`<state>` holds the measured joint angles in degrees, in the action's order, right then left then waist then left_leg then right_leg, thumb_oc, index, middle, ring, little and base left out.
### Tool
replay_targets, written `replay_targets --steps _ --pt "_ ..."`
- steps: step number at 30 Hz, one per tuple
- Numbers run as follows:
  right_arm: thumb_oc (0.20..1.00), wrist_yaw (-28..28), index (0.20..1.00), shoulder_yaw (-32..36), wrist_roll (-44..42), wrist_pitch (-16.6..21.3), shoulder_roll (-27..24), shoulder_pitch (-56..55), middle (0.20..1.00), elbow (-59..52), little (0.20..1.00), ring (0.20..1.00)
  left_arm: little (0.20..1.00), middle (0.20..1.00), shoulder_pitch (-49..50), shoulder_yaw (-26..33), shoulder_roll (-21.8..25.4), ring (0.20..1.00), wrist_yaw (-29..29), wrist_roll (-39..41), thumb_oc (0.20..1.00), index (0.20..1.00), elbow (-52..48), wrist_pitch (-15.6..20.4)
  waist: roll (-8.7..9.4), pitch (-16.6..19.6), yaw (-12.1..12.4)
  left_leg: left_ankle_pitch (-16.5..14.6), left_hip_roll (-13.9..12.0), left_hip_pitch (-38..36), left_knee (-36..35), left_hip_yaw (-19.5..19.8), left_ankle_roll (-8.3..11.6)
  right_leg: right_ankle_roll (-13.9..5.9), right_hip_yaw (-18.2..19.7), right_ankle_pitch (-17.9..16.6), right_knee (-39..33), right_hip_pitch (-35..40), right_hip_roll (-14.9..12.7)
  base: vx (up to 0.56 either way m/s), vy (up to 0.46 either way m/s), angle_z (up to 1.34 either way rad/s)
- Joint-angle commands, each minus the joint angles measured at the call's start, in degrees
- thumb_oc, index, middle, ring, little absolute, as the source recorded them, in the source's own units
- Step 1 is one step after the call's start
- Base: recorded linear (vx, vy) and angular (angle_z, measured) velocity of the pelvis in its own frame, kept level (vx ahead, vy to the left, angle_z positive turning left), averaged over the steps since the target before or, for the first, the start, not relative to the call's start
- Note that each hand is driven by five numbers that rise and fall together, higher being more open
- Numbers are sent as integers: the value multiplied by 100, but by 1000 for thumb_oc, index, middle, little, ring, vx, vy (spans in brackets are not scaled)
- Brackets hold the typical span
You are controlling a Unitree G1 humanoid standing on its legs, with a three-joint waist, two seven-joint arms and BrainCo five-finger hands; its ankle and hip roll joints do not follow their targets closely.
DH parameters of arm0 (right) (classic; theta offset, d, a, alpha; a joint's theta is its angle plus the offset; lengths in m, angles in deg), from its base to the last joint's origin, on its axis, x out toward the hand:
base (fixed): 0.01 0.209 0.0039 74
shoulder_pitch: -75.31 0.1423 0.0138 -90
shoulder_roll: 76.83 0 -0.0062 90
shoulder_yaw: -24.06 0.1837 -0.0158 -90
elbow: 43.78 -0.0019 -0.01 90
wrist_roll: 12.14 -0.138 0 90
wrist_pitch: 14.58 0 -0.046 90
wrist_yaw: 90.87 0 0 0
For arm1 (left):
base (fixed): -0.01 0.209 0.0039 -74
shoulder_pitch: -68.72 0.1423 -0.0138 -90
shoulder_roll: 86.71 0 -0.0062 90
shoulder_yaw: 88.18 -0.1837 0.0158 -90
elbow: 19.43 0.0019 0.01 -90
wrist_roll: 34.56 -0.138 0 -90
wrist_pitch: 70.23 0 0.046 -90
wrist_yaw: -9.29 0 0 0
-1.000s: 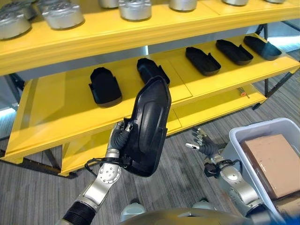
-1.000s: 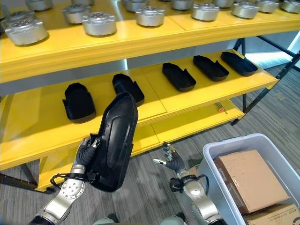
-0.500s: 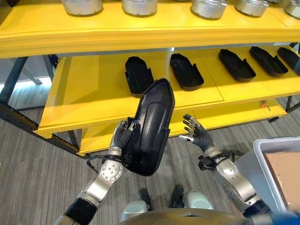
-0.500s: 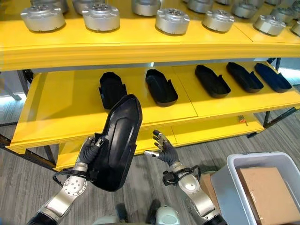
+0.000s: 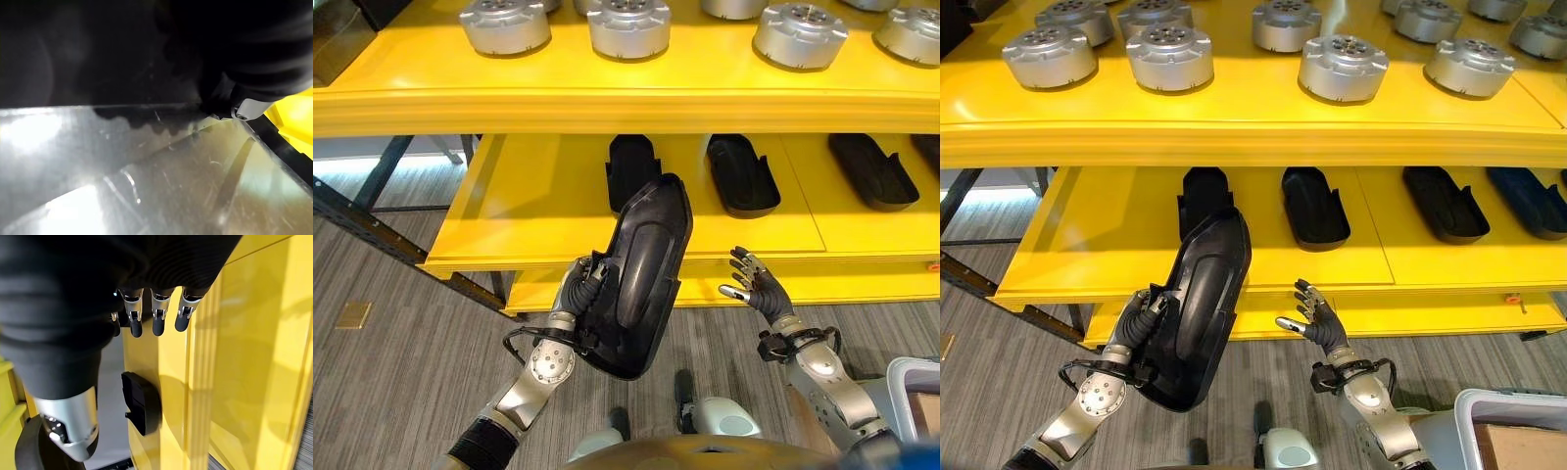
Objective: Move parts from the plastic box to the shelf.
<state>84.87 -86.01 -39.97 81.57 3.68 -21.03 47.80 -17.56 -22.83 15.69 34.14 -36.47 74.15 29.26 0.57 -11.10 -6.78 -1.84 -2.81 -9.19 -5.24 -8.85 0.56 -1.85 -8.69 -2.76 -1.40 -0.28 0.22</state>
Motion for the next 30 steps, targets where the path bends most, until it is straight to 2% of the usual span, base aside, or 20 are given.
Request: replay_targets --steps 1,2,3,4,5,8,10,11,13,16,17,18,20,21,22,24,25,26,28,30 --pt "1000 -94 1000 -62 26 404 13 276 1000 -287 1000 1000 200 200 -341 111 -20 200 72 -83 200 200 -247 389 72 5 -3 -522 559 198 876 -1087 -277 -315 -384 328 510 78 -202 258 -176 14" --pt "1000 -110 1000 -17 13 423 -21 289 1000 -258 1000 1000 200 200 -382 104 -14 200 106 -50 200 200 -238 393 60 1 -36 -645 429 284 1332 -1223 -200 -281 -462 459 583 141 -276 192 -164 15" --pt "1000 -141 1000 25 49 437 -48 303 1000 -265 1000 1000 200 200 -446 92 -18 200 129 -14 200 200 -221 402 64 -40 -78 -567 236 474 1891 -1398 -81 -203 -549 541 624 190 -321 116 -127 25" --pt "1000 -205 1000 63 146 486 -81 341 1000 -232 1000 1000 200 200 -548 75 -47 200 155 28 200 200 -229 360 87 -86 -160 -282 -198 716 2565 -1763 124 -86 -683 646 659 255 -395 69 -109 46" --pt "1000 -228 1000 98 185 475 -109 378 1000 -195 1000 1000 200 200 -609 84 -86 200 155 49 200 200 -216 338 52 -96 -244 -168 -611 767 2784 -1926 256 12 -737 763 718 274 -374 77 -36 58" --pt "1000 -211 1000 141 196 334 -148 391 1000 -175 1000 1000 200 200 -625 119 -131 200 160 73 200 200 -189 307 2 -41 -321 56 -882 608 2325 -1938 288 76 -728 839 790 274 -394 92 85 23" --pt "1000 -203 1000 184 140 375 -283 291 1000 -210 1000 1000 200 200 -504 192 -125 200 249 162 200 200 -159 385 -49 18 -312 531 -1033 479 1555 -1502 448 102 -584 967 939 258 -455 143 289 -30" --pt "1000 -230 1000 210 111 410 -356 253 1000 -266 1000 1000 200 200 -443 240 -97 200 287 206 200 200 -151 452 -53 45 -319 970 -1355 482 1221 -1270 593 140 -547 1131 1177 180 -556 103 346 -64" --pt "1000 -247 1000 222 -10 451 -432 214 1000 -305 1000 1000 200 200 -429 252 -93 200 319 225 200 200 -126 518 -104 32 -333 1379 -1658 519 948 -1175 613 200 -547 1191 1439 33 -624 0 283 -48" --pt "1000 -211 1000 327 -106 385 -579 78 1000 -431 1000 1000 200 200 -447 261 -119 200 363 367 200 200 -84 586 -236 14 -437 1775 -2012 432 650 -1084 743 165 -457 1441 2043 -222 -930 58 428 -29" --pt "1000 -194 1000 383 4 308 -644 4 1000 -494 1000 1000 200 200 -545 239 -142 200 321 552 200 200 -65 560 -315 12 -532 1851 -2089 437 656 -1102 868 114 -382 1591 2248 -248 -1095 87 548 4" --pt "1000 -194 1000 386 14 276 -651 -3 1000 -487 1000 1000 200 200 -570 260 -163 200 256 598 200 200 -70 546 -386 2 -524 1747 -2080 399 579 -1083 780 91 -378 1578 2440 -355 -1154 138 545 20" --pt "1000 -286 1000 360 22 261 -643 -27 1000 -450 1000 1000 200 200 -552 290 -175 200 134 656 200 200 -146 479 -456 13 -477 1623 -1991 382 597 -810 767 37 -242 1641 2657 -424 -1239 124 415 9" --pt "1000 -386 1000 381 16 246 -635 -41 1000 -431 1000 1000 200 200 -559 284 -189 200 92 625 200 200 -215 457 -566 24 -488 1388 -1872 349 637 -834 711 27 -233 1654 2696 -422 -1263 190 523 -32" --pt "1000 -449 1000 467 57 245 -596 -97 1000 -441 1000 1000 200 200 -599 279 -180 200 77 605 200 200 -262 414 -587 25 -553 1241 -1721 316 675 -930 721 -39 -235 1714 2679 -320 -1365 220 596 -23" --pt "1000 -633 1000 624 64 220 -521 -247 1000 -477 1000 1000 200 200 -717 227 -188 200 85 628 200 200 -238 262 -631 5 -609 807 -1426 390 746 -1112 512 -160 -237 1483 2454 -164 -1467 178 536 -10" --pt "1000 -807 1000 688 100 327 -448 -308 1000 -457 1000 1000 200 200 -725 242 -186 200 189 617 200 200 -244 223 -614 19 -595 570 -1232 347 680 -1162 451 -305 -254 1272 2168 -45 -1545 160 447 5" --pt "1000 -977 1000 751 208 375 -351 -376 1000 -511 1000 1000 200 200 -684 305 -156 200 342 503 200 200 -306 205 -593 22 -560 475 -1126 292 596 -1238 425 -420 -326 1114 1903 52 -1599 141 279 2" --pt "1000 -1345 1000 784 500 453 -195 -428 1000 -718 1000 1000 200 200 -444 487 -33 200 489 463 200 200 -471 149 -405 -19 -469 344 -1014 185 527 -1446 370 -673 -511 670 1367 177 -1796 40 61 0" --pt "1000 -1502 1000 829 603 476 -179 -444 1000 -902 1000 1000 200 200 -251 570 21 200 534 374 200 200 -621 245 -300 -37 -380 221 -966 169 524 -1492 373 -787 -602 625 1206 268 -1853 9 -76 -17"
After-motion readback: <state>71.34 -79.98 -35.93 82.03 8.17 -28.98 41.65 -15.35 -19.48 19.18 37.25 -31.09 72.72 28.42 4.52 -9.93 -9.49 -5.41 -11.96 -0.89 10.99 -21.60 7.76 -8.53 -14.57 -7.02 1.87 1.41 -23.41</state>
